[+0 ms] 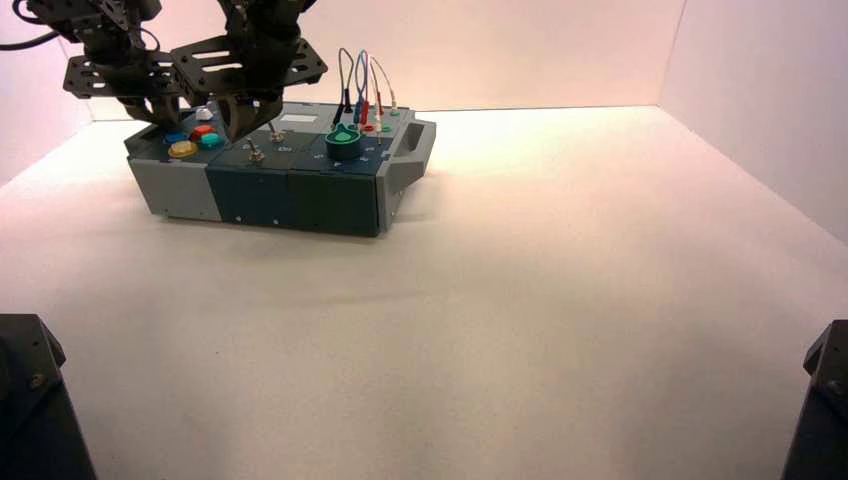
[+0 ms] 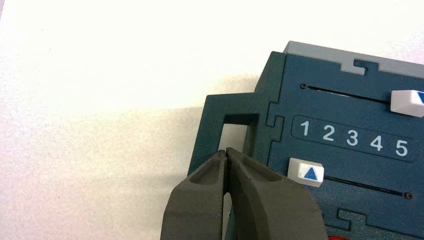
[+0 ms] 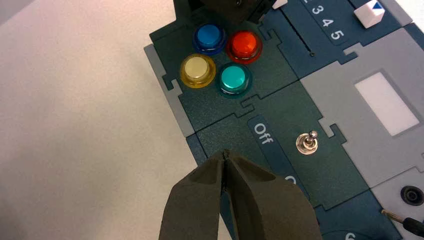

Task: Flip the bottom switch on with the right gripper.

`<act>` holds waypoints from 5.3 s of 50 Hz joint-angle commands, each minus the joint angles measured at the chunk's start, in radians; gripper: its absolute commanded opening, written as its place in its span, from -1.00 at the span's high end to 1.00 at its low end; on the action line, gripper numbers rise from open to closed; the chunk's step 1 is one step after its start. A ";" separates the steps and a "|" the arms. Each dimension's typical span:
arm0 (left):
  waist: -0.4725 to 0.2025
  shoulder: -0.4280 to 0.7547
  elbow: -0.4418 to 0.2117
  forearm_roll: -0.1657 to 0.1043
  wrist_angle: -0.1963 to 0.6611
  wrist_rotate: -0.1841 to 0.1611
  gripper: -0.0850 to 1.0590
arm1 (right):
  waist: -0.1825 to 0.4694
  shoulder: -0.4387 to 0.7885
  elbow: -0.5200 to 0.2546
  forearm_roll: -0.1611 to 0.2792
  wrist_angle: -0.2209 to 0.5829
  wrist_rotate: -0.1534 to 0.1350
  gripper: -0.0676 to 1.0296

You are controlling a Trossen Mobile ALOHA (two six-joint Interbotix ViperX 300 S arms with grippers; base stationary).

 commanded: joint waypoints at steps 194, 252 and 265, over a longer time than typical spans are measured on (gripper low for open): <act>0.005 -0.015 0.000 0.000 0.003 0.003 0.90 | -0.020 0.017 -0.089 -0.031 0.114 -0.002 0.91; 0.021 -0.015 0.002 0.000 0.006 0.003 0.90 | 0.003 0.034 -0.252 -0.046 0.204 -0.012 0.91; 0.025 -0.014 -0.003 0.000 0.006 0.003 0.90 | 0.005 0.044 -0.250 -0.038 0.239 -0.008 0.91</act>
